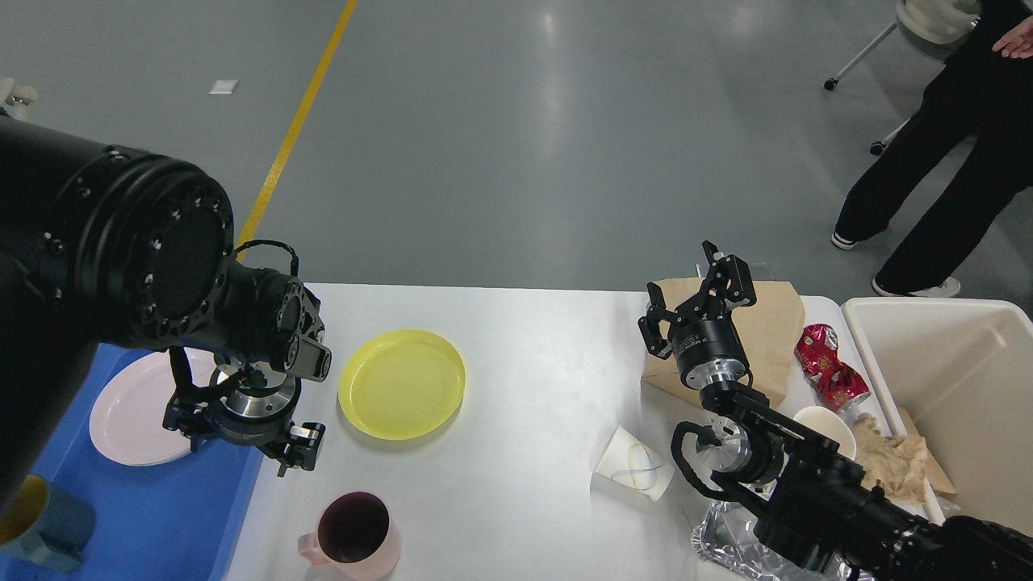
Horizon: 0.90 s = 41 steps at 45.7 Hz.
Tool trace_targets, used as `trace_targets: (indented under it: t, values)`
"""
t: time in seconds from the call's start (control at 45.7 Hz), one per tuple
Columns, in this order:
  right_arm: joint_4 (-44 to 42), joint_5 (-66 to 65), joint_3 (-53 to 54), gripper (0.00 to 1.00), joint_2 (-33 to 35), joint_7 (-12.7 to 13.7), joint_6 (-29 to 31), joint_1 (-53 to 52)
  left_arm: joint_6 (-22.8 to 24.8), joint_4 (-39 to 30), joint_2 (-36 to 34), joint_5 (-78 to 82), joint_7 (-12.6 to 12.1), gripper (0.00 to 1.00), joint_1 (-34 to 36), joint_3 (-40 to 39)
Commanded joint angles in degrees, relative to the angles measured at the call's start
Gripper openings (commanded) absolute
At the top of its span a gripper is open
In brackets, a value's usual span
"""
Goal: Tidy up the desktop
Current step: 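Move the left gripper down toward the pink mug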
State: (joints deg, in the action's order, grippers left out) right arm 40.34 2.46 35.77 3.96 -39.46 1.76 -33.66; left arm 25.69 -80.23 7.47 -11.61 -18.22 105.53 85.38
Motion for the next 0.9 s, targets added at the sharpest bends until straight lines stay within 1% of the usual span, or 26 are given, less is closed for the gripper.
trace_targets:
  t: [0.0, 0.175, 0.306, 0.503, 0.612, 0.722, 0.787, 0.875]
  values:
    - [0.0, 0.0, 0.0, 1.0, 0.0, 0.0, 0.0, 0.0, -2.3, -1.9, 0.1, -4.0, -0.5, 0.98, -0.2, -0.2]
    - [0.0, 0.0, 0.0, 1.0, 0.0, 0.0, 0.0, 0.0, -2.3, -2.1, -0.1, -6.3, 0.1, 0.98, -0.2, -0.7]
    - [0.0, 0.0, 0.0, 1.0, 0.0, 0.0, 0.0, 0.0, -2.9, -1.8, 0.0, -8.5, 0.0, 0.98, -1.0, -2.5]
    - [0.0, 0.0, 0.0, 1.0, 0.0, 0.0, 0.0, 0.0, -7.2, -1.2, 0.1, -8.9, 0.0, 0.98, -4.3, -4.4]
    - [0.0, 0.0, 0.0, 1.0, 0.0, 0.0, 0.0, 0.0, -7.2, -1.2, 0.0, -8.9, -0.2, 0.98, -4.6, -6.6]
    - [0.0, 0.0, 0.0, 1.0, 0.0, 0.0, 0.0, 0.0, -7.0, -1.1, -0.2, -8.8, -0.2, 0.98, -4.7, -7.2]
    - [0.0, 0.0, 0.0, 1.0, 0.0, 0.0, 0.0, 0.0, -6.2, -0.8, -0.4, -8.7, -0.2, 0.98, -4.5, -7.2]
    - [0.0, 0.0, 0.0, 1.0, 0.0, 0.0, 0.0, 0.0, -3.3, -0.6, -0.6, -8.3, -0.3, 0.98, -3.8, -7.3]
